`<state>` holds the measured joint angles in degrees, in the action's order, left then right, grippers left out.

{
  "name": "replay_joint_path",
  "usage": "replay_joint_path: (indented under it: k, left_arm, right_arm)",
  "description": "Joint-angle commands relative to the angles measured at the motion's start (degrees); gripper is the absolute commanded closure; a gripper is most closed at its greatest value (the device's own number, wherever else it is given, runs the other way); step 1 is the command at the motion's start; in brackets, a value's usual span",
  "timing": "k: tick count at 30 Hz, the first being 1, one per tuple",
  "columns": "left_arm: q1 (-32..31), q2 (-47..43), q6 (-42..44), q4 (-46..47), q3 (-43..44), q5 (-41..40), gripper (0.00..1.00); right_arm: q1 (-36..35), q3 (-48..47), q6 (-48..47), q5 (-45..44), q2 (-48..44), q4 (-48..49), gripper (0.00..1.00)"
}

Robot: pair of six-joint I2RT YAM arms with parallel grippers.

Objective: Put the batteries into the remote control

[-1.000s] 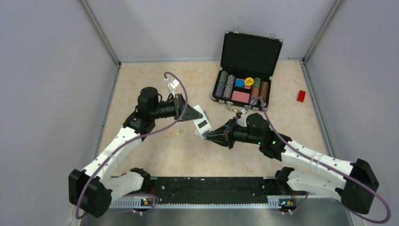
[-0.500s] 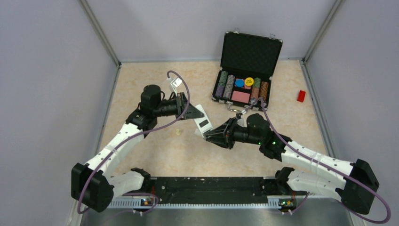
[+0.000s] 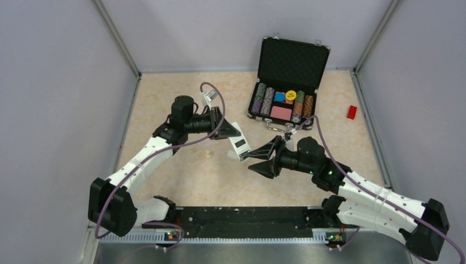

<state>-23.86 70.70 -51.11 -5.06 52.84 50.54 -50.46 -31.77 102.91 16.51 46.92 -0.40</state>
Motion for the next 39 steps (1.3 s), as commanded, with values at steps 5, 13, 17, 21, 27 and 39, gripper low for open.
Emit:
replay_joint_path:
  k: [5, 13, 17, 21, 27, 39]
  left_arm:
    - [0.30, 1.13, -2.11, -0.17, 2.82, 3.53, 1.00]
    - [0.35, 1.21, -4.32, 0.30, 3.23, 6.05, 1.00]
    - [0.30, 1.78, -5.91, 1.73, 3.15, 7.12, 1.00]
    - [0.30, 2.39, -6.43, 2.37, 3.30, 8.00, 1.00]
    - [0.30, 3.38, -6.54, 3.26, 3.68, 9.51, 1.00]
    - [0.30, 2.53, -3.34, 1.42, 3.38, 9.12, 1.00]
  right_arm:
    - [0.91, -9.60, -24.82, -6.66, -2.94, -14.52, 0.11]
    - [0.98, -24.12, -57.97, -4.97, 7.00, -23.04, 0.03]
    - [0.96, -28.22, -66.25, 0.06, 11.46, -24.99, 0.01]
    - [0.97, -29.41, -71.61, 2.14, 13.23, -27.14, 0.01]
    - [0.97, -29.33, -74.23, 6.13, 15.12, -27.56, 0.04]
    - [0.91, -26.59, -71.19, 6.03, 16.59, -24.41, 0.09]
